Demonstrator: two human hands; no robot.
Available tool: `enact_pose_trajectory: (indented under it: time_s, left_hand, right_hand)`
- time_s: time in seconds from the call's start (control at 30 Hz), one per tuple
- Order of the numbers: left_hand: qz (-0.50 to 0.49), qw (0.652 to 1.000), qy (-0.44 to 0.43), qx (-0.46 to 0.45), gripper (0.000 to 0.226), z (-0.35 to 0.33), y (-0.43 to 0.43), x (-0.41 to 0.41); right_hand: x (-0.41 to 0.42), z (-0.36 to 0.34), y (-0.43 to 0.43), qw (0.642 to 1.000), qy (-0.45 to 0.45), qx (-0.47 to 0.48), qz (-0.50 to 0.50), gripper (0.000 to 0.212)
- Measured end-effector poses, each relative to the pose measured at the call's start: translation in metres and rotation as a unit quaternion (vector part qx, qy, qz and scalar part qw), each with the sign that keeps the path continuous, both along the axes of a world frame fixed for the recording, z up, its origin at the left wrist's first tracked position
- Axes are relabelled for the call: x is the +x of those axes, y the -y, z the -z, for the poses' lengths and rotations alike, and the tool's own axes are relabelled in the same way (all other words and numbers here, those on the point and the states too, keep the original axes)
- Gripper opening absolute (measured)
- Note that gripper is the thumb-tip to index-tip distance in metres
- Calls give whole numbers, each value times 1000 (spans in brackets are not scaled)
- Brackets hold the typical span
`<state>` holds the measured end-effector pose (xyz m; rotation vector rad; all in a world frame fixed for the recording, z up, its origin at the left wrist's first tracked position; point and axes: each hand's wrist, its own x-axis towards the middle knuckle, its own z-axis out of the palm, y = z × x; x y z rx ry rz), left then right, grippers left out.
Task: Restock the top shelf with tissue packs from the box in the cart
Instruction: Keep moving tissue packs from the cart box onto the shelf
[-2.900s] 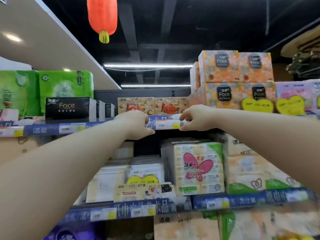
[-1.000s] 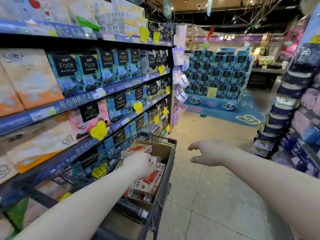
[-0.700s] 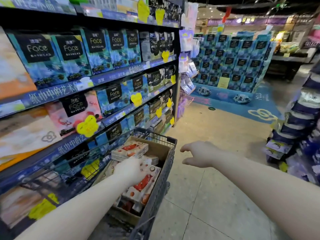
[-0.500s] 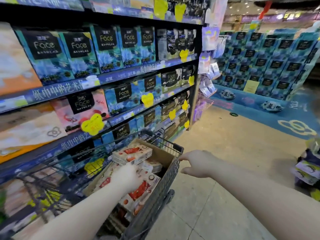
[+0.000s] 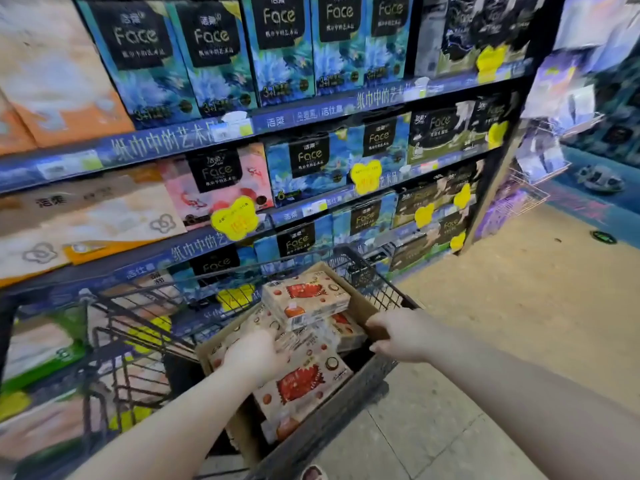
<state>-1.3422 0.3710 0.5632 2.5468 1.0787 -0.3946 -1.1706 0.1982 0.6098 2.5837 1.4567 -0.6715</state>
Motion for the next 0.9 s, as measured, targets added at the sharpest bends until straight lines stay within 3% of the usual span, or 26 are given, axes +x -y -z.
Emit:
enact_pose_trajectory:
  time_s: [0.43,0.57,0.67,0.8,0.9]
  left_hand:
    - [-159,978,25,-130,68,70,-104,79]
    - [-213,962,27,-167,64,93,-114,97]
    - [-259,939,68,-218,72,112,-119,108]
    - [-326,898,141,-260,52,131,-122,125]
    - [-399,858,176,-272,54,151,-128,139]
  right_hand:
    - [90,64,-122,998,-36,-40,-21,44]
    - [104,93,-145,996,-51,-63,-33,46]
    - [120,114,-163,993,-72,-83,-43,47]
    - [143,148,-186,989,-108,-95,-38,57]
    - [158,173,-199,986,-109,-106,-65,60]
